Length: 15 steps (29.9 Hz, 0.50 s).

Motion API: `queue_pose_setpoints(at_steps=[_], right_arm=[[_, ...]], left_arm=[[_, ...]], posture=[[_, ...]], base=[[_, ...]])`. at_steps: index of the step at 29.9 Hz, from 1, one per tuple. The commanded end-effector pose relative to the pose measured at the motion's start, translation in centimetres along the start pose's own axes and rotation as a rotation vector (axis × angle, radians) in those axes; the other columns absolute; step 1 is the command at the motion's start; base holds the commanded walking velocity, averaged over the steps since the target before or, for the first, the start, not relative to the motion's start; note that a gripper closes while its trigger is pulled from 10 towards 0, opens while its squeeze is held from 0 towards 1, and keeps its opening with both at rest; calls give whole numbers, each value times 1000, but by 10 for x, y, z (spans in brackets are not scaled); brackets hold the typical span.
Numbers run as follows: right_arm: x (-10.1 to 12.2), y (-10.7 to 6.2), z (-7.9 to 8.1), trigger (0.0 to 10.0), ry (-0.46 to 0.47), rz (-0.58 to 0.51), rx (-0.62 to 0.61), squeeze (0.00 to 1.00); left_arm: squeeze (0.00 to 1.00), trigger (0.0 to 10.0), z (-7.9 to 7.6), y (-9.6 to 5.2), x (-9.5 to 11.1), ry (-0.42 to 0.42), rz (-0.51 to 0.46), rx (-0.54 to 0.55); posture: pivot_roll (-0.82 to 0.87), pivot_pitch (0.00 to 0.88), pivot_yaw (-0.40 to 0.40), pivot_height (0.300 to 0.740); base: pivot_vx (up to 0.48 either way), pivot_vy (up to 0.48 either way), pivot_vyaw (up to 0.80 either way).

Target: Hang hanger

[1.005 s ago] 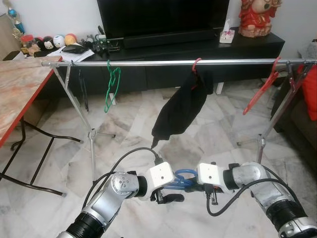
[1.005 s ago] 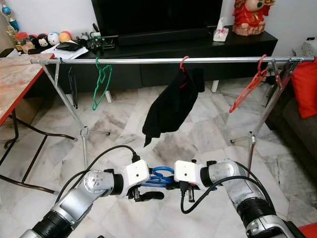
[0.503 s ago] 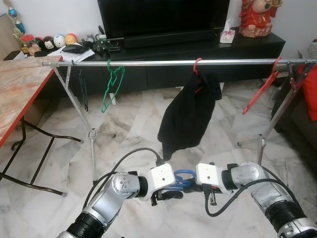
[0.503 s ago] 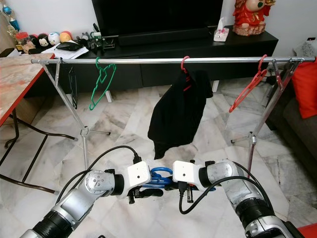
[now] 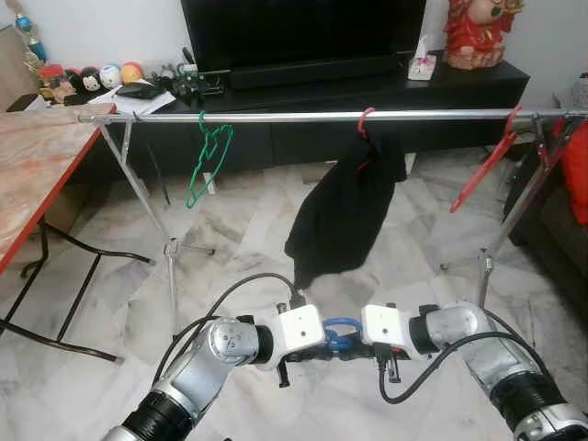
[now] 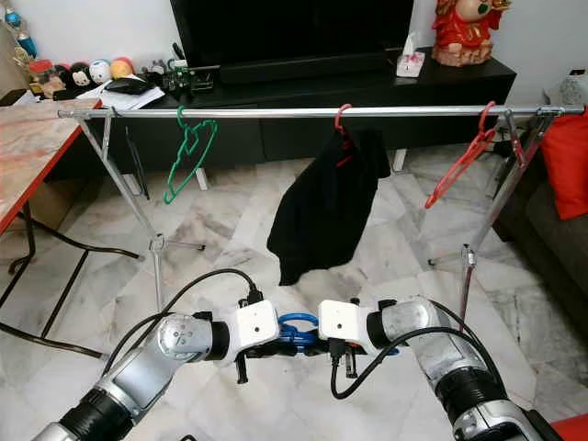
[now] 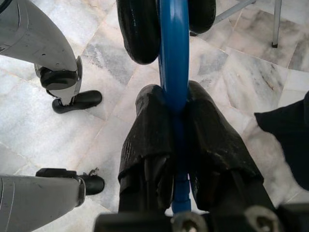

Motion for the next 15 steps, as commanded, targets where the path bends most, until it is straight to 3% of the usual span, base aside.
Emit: queue_pose_setpoints(at_steps=[1,7,8,10,11,15], right_arm=[[16,-1,-7,10000,-23,-61,-32,0],[17,-1,-7,10000,-18,-69,-32,0],[18,0,-7,10000,-13,-73,-31,200],[18,0,-7,10000,-11,-74,-31,200],[18,0,-6,10000,-7,-76,-20,1000],[19,1,-4,10000,-1,-78,-3,1000]], left_arm=[[0,0,-11,4,-6,-5,22,-52],[0,0,-11,4,-6,4,26,-50],[0,0,-10,4,-6,7,26,-47],[0,0,-10,4,-6,8,26,-46],[0,0,-10,4,-6,10,27,-46],[0,0,-10,4,-6,13,28,-45]], posture=[[-147,0,79,740],[-146,0,79,740],[-146,0,79,740],[-146,0,79,740],[-145,0,78,740],[-145,0,78,740]], base=[[0,0,0],[0,0,0],[0,0,0],[0,0,0],[0,0,0],[0,0,0]])
Point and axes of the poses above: a point about 5 cm out from each wrist's last joint towards the gripper, its own y axis pointing out of the wrist towards the gripper, its own x axis along the axis of the wrist's last joint, z = x × y, the point moved 3 cm from there along y, pointing out of the wrist towards the gripper, and after that the axes turned 10 degrees about y, right-handed, at the moved point
